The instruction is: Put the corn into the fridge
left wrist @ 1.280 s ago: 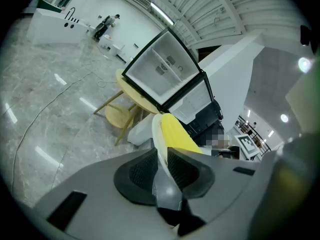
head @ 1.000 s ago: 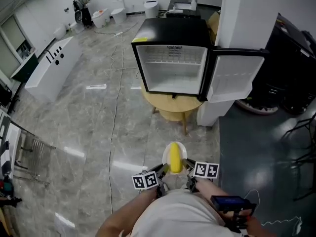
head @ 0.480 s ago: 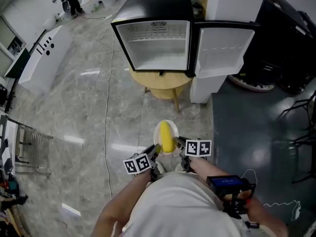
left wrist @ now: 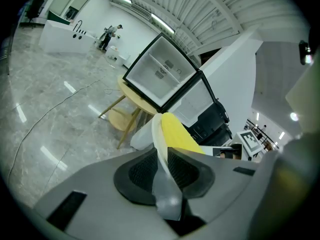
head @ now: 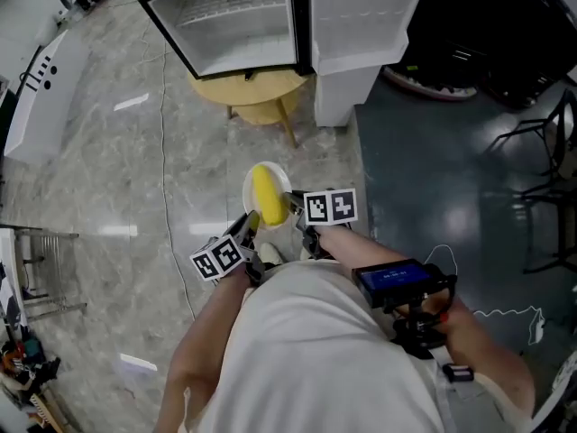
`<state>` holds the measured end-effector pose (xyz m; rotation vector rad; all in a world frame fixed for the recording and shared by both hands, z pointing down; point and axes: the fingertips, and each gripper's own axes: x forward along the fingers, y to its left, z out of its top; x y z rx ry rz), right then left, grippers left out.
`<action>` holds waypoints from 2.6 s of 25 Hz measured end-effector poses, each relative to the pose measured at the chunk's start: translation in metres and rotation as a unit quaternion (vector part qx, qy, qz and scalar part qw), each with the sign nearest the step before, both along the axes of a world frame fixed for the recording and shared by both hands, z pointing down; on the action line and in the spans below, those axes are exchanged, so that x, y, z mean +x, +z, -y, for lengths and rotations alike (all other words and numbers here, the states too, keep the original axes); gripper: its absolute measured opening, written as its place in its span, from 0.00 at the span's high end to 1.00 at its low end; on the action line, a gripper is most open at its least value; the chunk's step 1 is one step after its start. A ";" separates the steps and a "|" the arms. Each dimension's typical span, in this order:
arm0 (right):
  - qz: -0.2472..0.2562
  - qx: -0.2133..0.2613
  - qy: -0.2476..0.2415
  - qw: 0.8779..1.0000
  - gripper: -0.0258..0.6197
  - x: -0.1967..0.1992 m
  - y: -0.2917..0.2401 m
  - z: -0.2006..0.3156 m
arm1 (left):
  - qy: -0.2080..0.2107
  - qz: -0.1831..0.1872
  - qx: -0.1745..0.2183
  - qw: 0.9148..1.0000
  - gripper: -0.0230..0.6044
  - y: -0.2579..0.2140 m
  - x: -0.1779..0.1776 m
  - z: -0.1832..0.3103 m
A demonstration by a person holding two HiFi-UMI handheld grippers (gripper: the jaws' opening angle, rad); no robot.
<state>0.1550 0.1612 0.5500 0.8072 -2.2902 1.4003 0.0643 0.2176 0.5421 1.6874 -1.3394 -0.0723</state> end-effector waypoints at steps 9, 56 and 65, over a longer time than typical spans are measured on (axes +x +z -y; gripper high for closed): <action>0.001 -0.008 0.006 1.000 0.87 0.017 0.007 -0.012 | 0.006 0.007 -0.009 1.000 0.85 0.010 0.015 -0.010; -0.015 -0.033 -0.001 0.999 0.87 -0.050 0.025 0.103 | -0.002 -0.016 -0.028 0.999 0.85 0.027 -0.051 0.107; -0.021 -0.024 0.002 0.999 0.87 -0.082 0.019 0.140 | -0.002 -0.027 -0.022 0.999 0.85 0.024 -0.082 0.143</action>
